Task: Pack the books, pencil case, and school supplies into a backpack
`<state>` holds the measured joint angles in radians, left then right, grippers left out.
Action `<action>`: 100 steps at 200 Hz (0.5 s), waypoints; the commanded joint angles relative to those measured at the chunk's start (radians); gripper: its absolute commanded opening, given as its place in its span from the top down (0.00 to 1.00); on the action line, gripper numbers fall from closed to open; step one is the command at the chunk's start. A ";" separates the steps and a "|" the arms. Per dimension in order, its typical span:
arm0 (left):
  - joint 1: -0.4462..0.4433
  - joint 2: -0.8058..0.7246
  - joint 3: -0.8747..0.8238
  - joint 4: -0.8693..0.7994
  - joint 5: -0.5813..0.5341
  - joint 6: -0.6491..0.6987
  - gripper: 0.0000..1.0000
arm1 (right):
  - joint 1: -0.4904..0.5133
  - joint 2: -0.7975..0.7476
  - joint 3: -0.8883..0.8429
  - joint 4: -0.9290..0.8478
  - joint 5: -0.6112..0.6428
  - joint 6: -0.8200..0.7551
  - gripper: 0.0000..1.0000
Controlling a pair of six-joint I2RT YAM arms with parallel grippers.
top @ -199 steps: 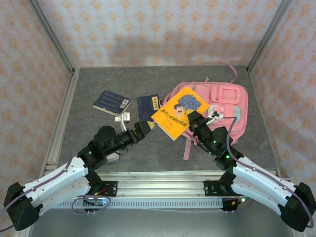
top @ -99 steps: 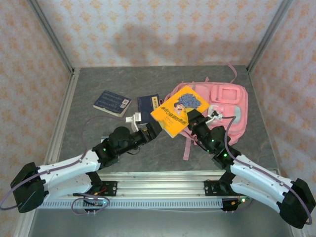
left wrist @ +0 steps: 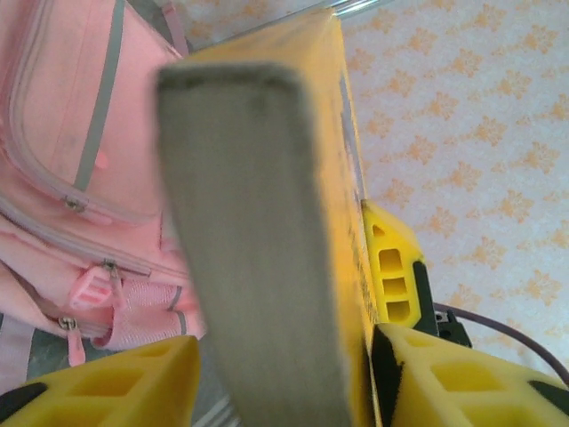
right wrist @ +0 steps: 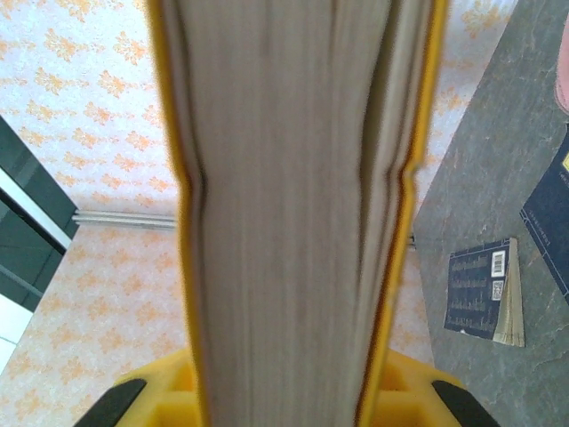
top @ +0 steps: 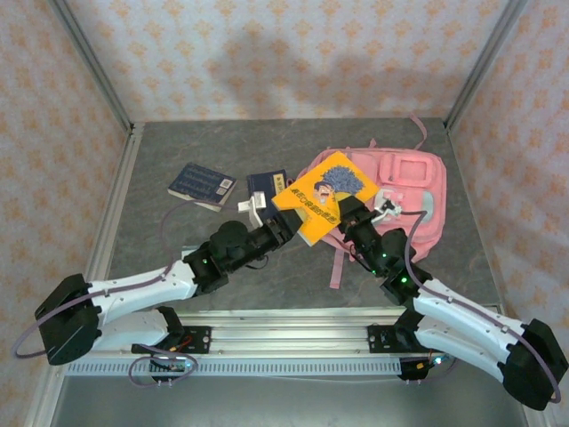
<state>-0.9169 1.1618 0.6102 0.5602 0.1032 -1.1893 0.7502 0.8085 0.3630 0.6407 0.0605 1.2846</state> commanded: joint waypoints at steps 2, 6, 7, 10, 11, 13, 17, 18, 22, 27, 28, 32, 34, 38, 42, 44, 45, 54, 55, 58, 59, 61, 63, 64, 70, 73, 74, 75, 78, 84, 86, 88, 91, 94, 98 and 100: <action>-0.013 0.038 0.042 0.077 -0.026 -0.046 0.50 | 0.008 0.007 -0.010 0.151 0.024 0.024 1.00; -0.014 0.045 0.045 0.087 -0.023 -0.053 0.51 | 0.007 0.009 -0.013 0.155 0.025 0.027 1.00; -0.014 0.047 0.045 0.090 -0.022 -0.056 0.51 | 0.007 0.010 -0.013 0.156 0.026 0.028 1.00; -0.015 0.053 0.047 0.097 -0.020 -0.058 0.51 | 0.008 0.012 -0.015 0.158 0.027 0.028 1.00; -0.015 0.055 0.047 0.099 -0.019 -0.060 0.51 | 0.008 0.012 -0.016 0.159 0.027 0.028 1.00; -0.015 0.057 0.049 0.102 -0.018 -0.063 0.52 | 0.008 0.013 -0.015 0.161 0.028 0.028 1.00; -0.016 0.062 0.050 0.108 -0.016 -0.065 0.52 | 0.008 0.015 -0.017 0.163 0.028 0.028 1.00; -0.016 0.063 0.051 0.110 -0.014 -0.065 0.53 | 0.008 0.015 -0.017 0.163 0.028 0.028 1.00; -0.017 0.066 0.054 0.112 -0.013 -0.067 0.54 | 0.008 0.016 -0.019 0.165 0.030 0.028 1.00; -0.019 0.068 0.056 0.111 -0.013 -0.066 0.56 | 0.008 0.015 -0.022 0.165 0.032 0.030 1.00; -0.018 0.068 0.057 0.110 -0.013 -0.066 0.57 | 0.009 0.015 -0.022 0.165 0.033 0.030 1.00; -0.020 0.064 0.057 0.104 -0.017 -0.064 0.60 | 0.009 0.015 -0.025 0.165 0.035 0.030 1.00; -0.021 0.063 0.057 0.101 -0.020 -0.064 0.61 | 0.008 0.015 -0.025 0.166 0.036 0.030 1.00; -0.022 0.058 0.055 0.093 -0.029 -0.063 0.64 | 0.009 0.014 -0.027 0.165 0.038 0.031 1.00; -0.025 0.052 0.053 0.085 -0.039 -0.060 0.68 | 0.008 0.014 -0.029 0.165 0.039 0.033 1.00; -0.027 0.049 0.053 0.082 -0.043 -0.058 0.70 | 0.008 0.014 -0.030 0.165 0.040 0.033 1.00; -0.027 0.047 0.052 0.081 -0.046 -0.058 0.71 | 0.008 0.014 -0.030 0.165 0.041 0.033 1.00; -0.028 0.034 0.047 0.067 -0.060 -0.053 0.81 | 0.008 0.011 -0.035 0.165 0.048 0.036 1.00; -0.030 0.032 0.046 0.067 -0.062 -0.052 0.82 | 0.009 0.011 -0.035 0.164 0.048 0.036 1.00; -0.031 0.030 0.046 0.061 -0.066 -0.050 0.85 | 0.009 0.009 -0.037 0.162 0.052 0.036 1.00; -0.031 0.028 0.046 0.059 -0.067 -0.050 0.86 | 0.009 0.008 -0.038 0.161 0.053 0.036 1.00; -0.031 0.026 0.046 0.055 -0.070 -0.048 0.89 | 0.009 0.007 -0.039 0.158 0.055 0.037 1.00; -0.032 0.023 0.045 0.052 -0.072 -0.047 0.91 | 0.008 0.005 -0.040 0.154 0.057 0.038 1.00; -0.032 0.021 0.045 0.050 -0.073 -0.045 0.92 | 0.009 0.005 -0.040 0.151 0.060 0.040 1.00; -0.033 0.015 0.046 0.039 -0.078 -0.041 0.98 | 0.011 -0.003 -0.040 0.126 0.069 0.046 1.00; -0.031 0.013 0.048 0.032 -0.081 -0.040 1.00 | 0.011 -0.007 -0.040 0.113 0.074 0.048 1.00; -0.032 0.012 0.048 0.030 -0.082 -0.040 1.00 | 0.011 -0.009 -0.041 0.110 0.076 0.048 1.00; -0.032 0.011 0.048 0.027 -0.083 -0.039 1.00 | 0.012 -0.011 -0.040 0.105 0.078 0.048 1.00; -0.032 0.008 0.049 0.019 -0.087 -0.039 1.00 | 0.012 -0.015 -0.039 0.090 0.081 0.048 1.00; -0.034 0.001 0.049 0.003 -0.093 -0.038 1.00 | 0.014 -0.023 -0.034 0.061 0.087 0.043 1.00; -0.034 0.000 0.049 0.000 -0.095 -0.039 1.00 | 0.014 -0.025 -0.033 0.051 0.087 0.041 1.00; -0.034 -0.002 0.049 -0.004 -0.096 -0.039 1.00 | 0.014 -0.028 -0.032 0.043 0.088 0.038 1.00; -0.034 -0.005 0.050 -0.009 -0.097 -0.038 1.00 | 0.014 -0.030 -0.029 0.034 0.088 0.033 0.99; -0.034 -0.006 0.052 -0.017 -0.098 -0.036 1.00 | 0.014 -0.032 -0.025 0.022 0.086 0.024 0.94; -0.034 -0.010 0.055 -0.031 -0.100 -0.031 1.00 | 0.012 -0.032 -0.019 0.010 0.082 0.012 0.87; -0.034 -0.014 0.057 -0.040 -0.101 -0.028 1.00 | 0.013 -0.032 -0.016 0.005 0.079 0.005 0.82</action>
<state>-0.9516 1.1957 0.6285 0.5808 0.0685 -1.2560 0.7677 0.8162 0.3195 0.6594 0.0868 1.3136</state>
